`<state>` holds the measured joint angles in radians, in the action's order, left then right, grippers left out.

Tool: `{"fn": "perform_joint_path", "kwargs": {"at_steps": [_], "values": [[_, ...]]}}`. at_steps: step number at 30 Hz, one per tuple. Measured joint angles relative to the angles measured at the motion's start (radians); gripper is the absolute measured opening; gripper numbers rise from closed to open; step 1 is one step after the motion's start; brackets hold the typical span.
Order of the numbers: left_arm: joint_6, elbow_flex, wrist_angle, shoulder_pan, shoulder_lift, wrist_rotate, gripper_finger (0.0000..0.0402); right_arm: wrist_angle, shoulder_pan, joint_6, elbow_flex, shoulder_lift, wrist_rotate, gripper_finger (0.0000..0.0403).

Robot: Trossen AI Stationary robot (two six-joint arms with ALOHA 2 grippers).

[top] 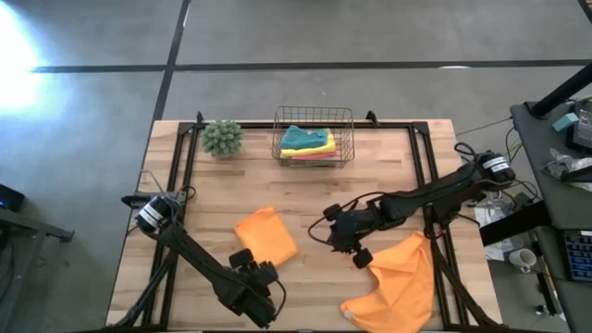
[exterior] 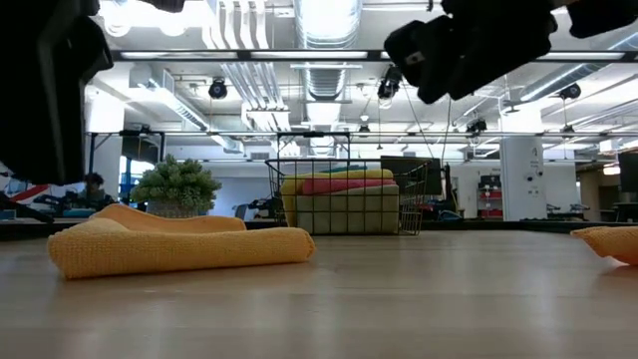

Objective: Fold microfiber towels
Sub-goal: Put the orange folded towel into the wire basket

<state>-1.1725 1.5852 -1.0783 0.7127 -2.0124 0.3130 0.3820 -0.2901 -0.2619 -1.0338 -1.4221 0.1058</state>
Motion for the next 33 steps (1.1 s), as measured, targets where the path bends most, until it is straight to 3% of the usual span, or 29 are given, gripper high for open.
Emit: {"fn": "perform_joint_path", "kwargs": {"at_steps": [5, 10, 23, 33], "values": [[0.068, 0.003, -0.026, 0.001, 0.0, 0.07, 0.0176, -0.006, 0.0, -0.076, -0.05, -0.076, -0.001, 0.0144], [0.108, -0.006, -0.019, 0.001, 0.0, 0.075, 0.0176, -0.023, 0.0, -0.147, -0.103, -0.171, -0.002, 0.0159], [0.161, -0.052, 0.072, 0.0, 0.001, 0.079, 0.0176, -0.138, 0.0, -0.274, -0.21, -0.379, -0.057, 0.0162], [0.186, -0.096, 0.086, -0.002, 0.001, 0.087, 0.0176, -0.142, 0.013, -0.26, -0.318, -0.496, -0.055, 0.0162]]}}
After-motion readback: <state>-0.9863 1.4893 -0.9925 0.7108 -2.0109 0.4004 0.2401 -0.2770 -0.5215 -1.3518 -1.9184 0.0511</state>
